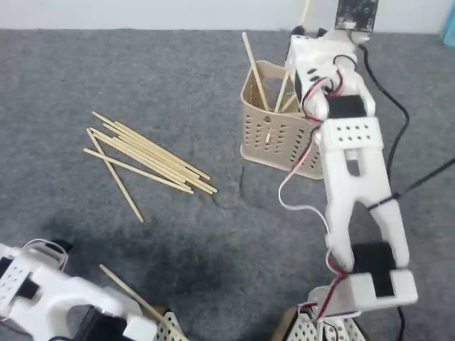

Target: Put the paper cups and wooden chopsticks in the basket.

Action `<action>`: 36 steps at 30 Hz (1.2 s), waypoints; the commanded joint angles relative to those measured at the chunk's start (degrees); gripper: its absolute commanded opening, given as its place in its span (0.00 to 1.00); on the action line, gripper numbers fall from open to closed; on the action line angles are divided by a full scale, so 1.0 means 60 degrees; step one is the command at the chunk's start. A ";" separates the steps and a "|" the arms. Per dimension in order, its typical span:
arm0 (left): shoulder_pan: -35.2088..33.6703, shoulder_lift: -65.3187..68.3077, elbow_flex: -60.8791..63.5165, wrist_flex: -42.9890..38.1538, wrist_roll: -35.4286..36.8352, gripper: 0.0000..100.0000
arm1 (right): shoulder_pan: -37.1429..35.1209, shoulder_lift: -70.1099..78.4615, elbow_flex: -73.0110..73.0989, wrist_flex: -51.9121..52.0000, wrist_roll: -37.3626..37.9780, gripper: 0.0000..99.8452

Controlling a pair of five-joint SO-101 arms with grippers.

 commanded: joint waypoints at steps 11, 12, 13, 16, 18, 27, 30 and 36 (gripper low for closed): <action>0.0059 -0.0234 -0.0037 -0.0147 -0.0117 0.33 | -0.0168 0.1165 -0.3341 0.2088 -0.0176 0.13; 0.0059 -0.0234 -0.0037 -0.0147 -0.0117 0.33 | -0.0183 0.1150 -0.3341 0.2088 -0.0176 0.10; 0.0059 -0.0234 -0.0037 -0.0147 -0.0117 0.33 | -0.0183 0.1150 -0.3355 0.2088 -0.0176 0.06; 0.0059 -0.0234 -0.0037 -0.0147 -0.0117 0.33 | -0.0154 0.1136 -0.3443 0.2117 -0.0161 0.02; 0.0059 -0.0234 -0.0037 -0.0147 -0.0117 0.33 | -0.0139 0.1136 -0.3575 0.2264 -0.0161 0.01; 0.0088 -0.0234 -0.0037 -0.0147 -0.0117 0.33 | -0.0095 0.1136 -0.5685 0.3436 -0.0132 0.01; 0.0073 -0.0234 -0.0037 -0.0147 -0.0117 0.33 | -0.0095 0.1136 -0.6637 0.3700 -0.0132 0.01; 0.0059 -0.0234 -0.0037 -0.0147 -0.0117 0.33 | -0.0095 0.1150 -0.7648 0.3890 -0.0117 0.01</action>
